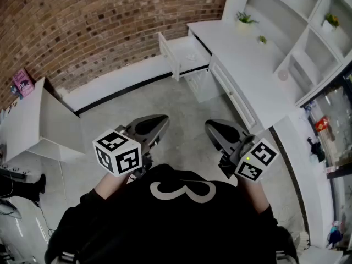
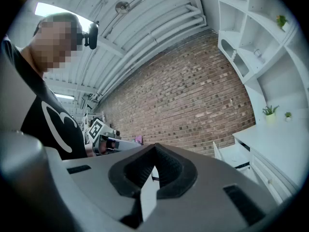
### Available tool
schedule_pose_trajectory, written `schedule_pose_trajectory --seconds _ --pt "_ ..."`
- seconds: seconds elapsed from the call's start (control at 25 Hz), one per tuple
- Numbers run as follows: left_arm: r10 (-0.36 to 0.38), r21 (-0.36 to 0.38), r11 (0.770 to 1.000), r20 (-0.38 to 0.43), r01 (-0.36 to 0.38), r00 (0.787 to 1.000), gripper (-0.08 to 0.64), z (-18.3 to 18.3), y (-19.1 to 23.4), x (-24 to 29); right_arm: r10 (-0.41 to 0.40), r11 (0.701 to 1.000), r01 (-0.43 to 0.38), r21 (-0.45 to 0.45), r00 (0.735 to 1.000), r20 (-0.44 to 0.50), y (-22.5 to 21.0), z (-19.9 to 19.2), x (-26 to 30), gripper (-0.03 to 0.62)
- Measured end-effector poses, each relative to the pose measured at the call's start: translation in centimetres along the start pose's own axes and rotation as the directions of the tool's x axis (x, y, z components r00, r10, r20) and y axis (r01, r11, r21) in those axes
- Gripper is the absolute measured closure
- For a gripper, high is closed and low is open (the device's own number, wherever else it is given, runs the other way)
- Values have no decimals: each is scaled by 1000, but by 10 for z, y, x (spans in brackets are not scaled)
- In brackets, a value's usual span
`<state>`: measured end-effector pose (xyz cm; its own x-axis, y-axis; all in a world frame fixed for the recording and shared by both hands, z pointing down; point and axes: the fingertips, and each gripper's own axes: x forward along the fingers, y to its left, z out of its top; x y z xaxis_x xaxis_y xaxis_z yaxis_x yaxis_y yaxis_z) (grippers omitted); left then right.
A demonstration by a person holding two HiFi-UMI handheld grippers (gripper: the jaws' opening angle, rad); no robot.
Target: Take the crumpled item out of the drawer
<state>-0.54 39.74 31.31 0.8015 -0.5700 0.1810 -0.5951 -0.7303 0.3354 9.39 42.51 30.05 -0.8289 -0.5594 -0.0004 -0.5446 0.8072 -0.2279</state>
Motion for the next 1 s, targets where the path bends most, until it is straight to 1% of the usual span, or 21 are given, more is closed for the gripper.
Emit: schedule_pose_trajectory --seconds 0.16,0.36,0.72,0.84,0.92,1.0 --pt "6 -5 1000 1 -6 1000 557 -2 0 -6 3 1000 -3 20 1000 1 3 -1 0 583" --pt "20 -11 1000 10 -20 1000 557 -6 1 -12 33 998 -33 61 999 6 8 -5 6 581" --pt "44 -36 998 14 -43 999 557 -10 12 -21 -16 999 17 48 1000 -22 4 -13 13 579" --pt "44 -44 998 12 -43 999 557 -11 16 -20 -34 999 35 35 999 -22 -2 -11 14 541" --pt "45 -50 998 12 -44 999 557 -12 21 -19 -48 998 48 28 999 -15 -6 -9 15 504" --pt "43 -57 998 11 -42 999 557 -12 26 -16 -62 998 62 27 998 -11 -12 -9 17 452"
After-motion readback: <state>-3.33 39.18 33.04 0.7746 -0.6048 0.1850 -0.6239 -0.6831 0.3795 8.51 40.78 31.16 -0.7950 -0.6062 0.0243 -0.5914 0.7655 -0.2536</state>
